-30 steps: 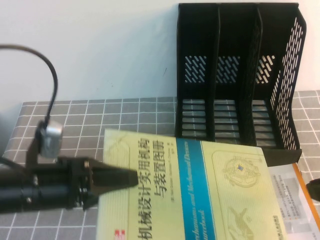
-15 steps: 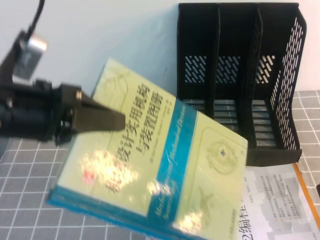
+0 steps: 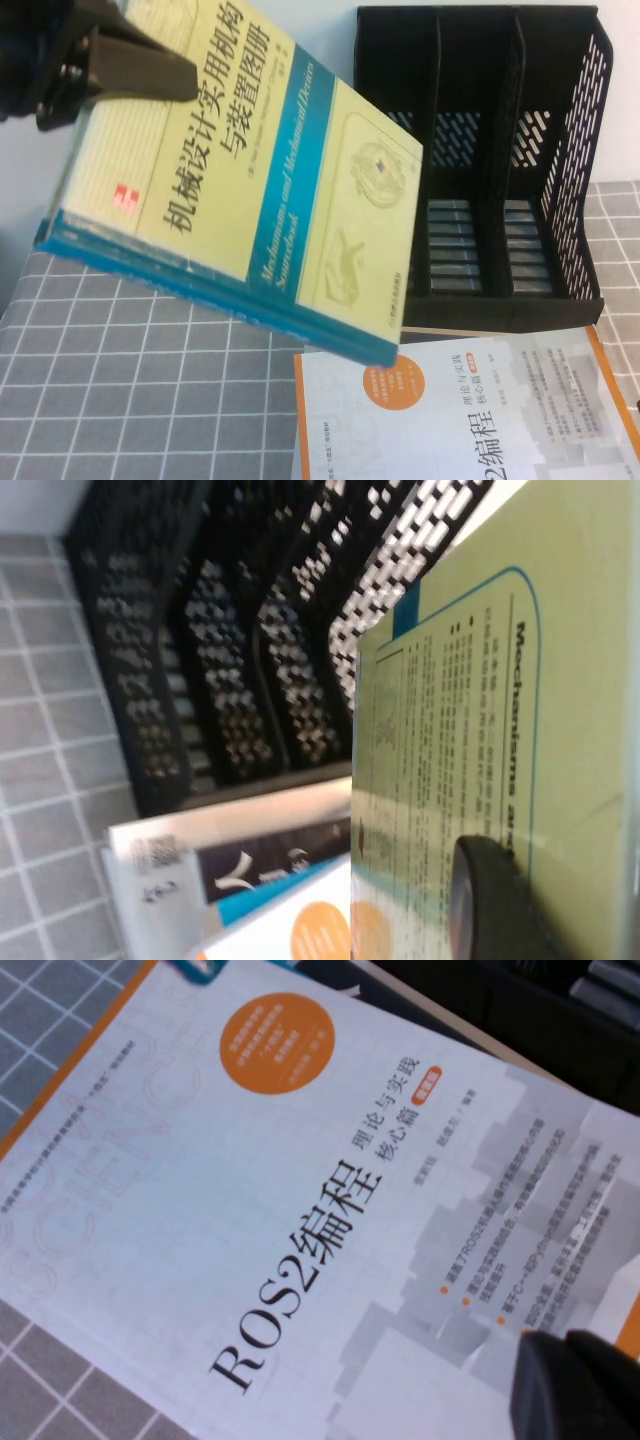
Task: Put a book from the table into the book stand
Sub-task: Place the book on the book shelf
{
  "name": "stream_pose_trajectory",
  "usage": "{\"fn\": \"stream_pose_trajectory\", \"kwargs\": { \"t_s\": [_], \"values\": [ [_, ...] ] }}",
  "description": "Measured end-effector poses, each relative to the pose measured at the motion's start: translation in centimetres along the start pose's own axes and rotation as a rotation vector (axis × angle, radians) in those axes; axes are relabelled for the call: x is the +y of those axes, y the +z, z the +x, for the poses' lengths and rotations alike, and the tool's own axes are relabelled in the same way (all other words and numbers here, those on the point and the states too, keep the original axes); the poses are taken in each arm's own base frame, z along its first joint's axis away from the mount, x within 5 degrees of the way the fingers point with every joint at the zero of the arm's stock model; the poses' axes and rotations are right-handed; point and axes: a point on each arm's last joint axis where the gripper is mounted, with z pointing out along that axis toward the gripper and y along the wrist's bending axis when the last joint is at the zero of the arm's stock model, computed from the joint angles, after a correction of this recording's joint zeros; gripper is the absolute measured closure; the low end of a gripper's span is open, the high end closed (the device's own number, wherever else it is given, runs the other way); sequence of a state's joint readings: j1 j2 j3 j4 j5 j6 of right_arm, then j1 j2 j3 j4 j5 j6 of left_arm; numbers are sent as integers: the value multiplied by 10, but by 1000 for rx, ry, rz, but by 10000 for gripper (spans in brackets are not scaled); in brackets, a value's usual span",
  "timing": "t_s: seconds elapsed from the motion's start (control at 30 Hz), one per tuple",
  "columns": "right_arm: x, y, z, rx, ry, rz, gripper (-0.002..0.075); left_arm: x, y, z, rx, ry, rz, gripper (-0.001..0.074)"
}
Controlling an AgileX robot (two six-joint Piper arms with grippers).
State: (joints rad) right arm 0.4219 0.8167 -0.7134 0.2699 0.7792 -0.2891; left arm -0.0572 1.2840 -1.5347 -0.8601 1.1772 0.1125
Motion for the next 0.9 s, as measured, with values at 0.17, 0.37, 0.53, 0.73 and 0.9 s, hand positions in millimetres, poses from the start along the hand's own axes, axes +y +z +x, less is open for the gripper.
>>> {"fn": "stream_pose_trajectory", "kwargs": {
  "t_s": [0.17,0.37,0.53,0.73,0.9],
  "values": [
    [1,0,2,20,2,-6,724,-15,17,-10,13,65,-97,540],
    [1,0,3,36,4,-11,724,-33,46,-28,4,114,-212,540],
    [2,0,5,55,5,-17,724,-52,68,-46,-35,105,-207,540],
    [2,-1,6,67,24,-19,724,-64,86,-61,-78,113,-308,540],
    [2,-1,6,67,27,-19,724,-72,103,-63,-91,160,-377,540]
  ]
}}
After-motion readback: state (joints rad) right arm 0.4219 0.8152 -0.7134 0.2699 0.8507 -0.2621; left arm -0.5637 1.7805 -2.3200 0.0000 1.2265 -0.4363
